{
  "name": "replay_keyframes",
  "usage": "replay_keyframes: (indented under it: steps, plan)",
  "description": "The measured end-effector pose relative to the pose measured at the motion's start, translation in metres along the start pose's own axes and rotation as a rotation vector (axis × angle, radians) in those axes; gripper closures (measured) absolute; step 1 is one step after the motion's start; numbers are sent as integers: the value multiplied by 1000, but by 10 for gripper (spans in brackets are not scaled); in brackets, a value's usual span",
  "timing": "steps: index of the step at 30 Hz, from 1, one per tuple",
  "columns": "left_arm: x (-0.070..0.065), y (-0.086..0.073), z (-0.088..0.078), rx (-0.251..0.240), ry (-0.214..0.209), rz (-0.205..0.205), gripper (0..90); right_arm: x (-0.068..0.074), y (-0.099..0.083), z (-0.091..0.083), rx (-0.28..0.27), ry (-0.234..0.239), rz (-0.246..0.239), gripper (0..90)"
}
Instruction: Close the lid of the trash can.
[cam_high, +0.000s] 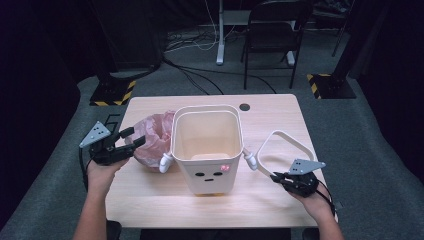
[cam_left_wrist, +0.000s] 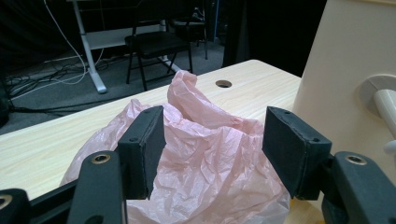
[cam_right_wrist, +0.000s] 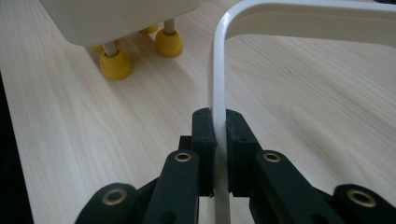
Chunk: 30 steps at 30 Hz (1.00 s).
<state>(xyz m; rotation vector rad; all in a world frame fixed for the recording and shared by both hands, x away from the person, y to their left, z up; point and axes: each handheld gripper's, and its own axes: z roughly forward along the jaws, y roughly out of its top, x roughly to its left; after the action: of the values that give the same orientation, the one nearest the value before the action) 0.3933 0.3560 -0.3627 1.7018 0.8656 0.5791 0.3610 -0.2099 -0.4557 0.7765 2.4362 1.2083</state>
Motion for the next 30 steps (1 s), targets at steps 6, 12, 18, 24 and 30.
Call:
replay_keyframes:
  steps: [6,12,18,24,30]
  plan:
    - [-1,0,0,-2,-2,-3,388,0,7,-2,4,16,-19,836]
    - [-2,0,1,5,-4,2,388,-2,17,-6,-17,16,-31,837]
    - [-2,0,0,5,-3,1,389,-8,27,-14,-31,16,-32,837]
    - [-3,0,0,6,-2,3,389,-13,33,-19,-58,22,-27,837]
    - [-2,0,0,7,-2,5,389,-17,40,-27,-96,39,-15,837]
